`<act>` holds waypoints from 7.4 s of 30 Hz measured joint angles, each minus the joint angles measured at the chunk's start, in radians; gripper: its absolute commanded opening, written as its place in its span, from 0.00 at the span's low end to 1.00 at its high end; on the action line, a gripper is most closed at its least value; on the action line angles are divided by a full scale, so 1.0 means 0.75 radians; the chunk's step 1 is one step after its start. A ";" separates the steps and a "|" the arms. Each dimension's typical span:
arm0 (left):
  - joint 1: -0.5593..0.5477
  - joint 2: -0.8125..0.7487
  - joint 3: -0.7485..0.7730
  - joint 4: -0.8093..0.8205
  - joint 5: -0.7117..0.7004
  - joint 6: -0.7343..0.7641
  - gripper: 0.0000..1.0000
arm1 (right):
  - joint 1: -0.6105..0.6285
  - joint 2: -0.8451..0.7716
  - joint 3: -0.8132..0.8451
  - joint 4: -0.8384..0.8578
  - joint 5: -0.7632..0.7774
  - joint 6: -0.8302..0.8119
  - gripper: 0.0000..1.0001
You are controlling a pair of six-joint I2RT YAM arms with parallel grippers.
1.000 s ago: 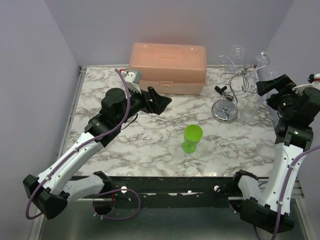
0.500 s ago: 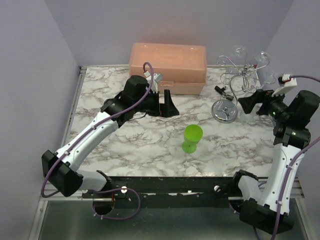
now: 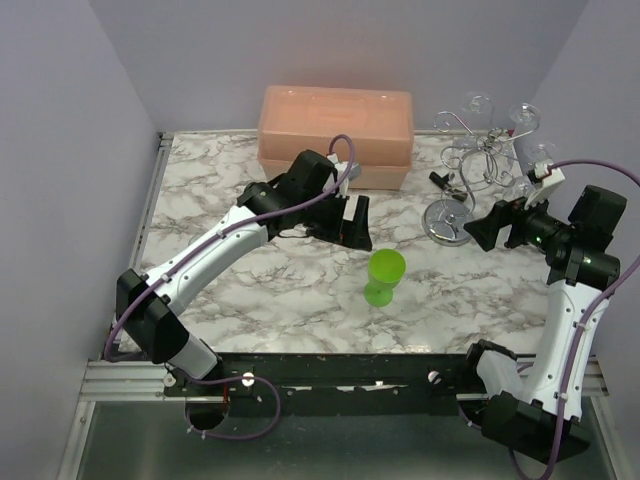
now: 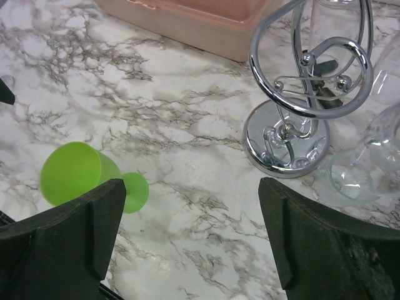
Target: Place the wine glass upside down on the wine glass rack
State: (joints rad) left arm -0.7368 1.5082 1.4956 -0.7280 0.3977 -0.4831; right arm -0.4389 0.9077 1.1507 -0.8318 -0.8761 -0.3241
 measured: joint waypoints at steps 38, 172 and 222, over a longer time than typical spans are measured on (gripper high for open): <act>-0.148 0.297 0.185 -0.143 -0.124 0.049 0.42 | 0.000 0.008 -0.075 -0.065 0.047 -0.082 1.00; 0.428 -0.766 -0.927 1.241 0.149 -0.420 0.71 | 0.331 0.171 0.215 0.378 0.630 -1.069 0.02; 0.431 -0.838 -0.983 1.256 0.150 -0.440 0.71 | 0.330 0.081 0.226 0.173 0.700 -0.910 0.40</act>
State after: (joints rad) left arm -0.4133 0.8795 0.7586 0.2142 0.5102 -0.8135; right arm -0.1913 0.9688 1.3201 -0.7017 -0.3511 -1.0069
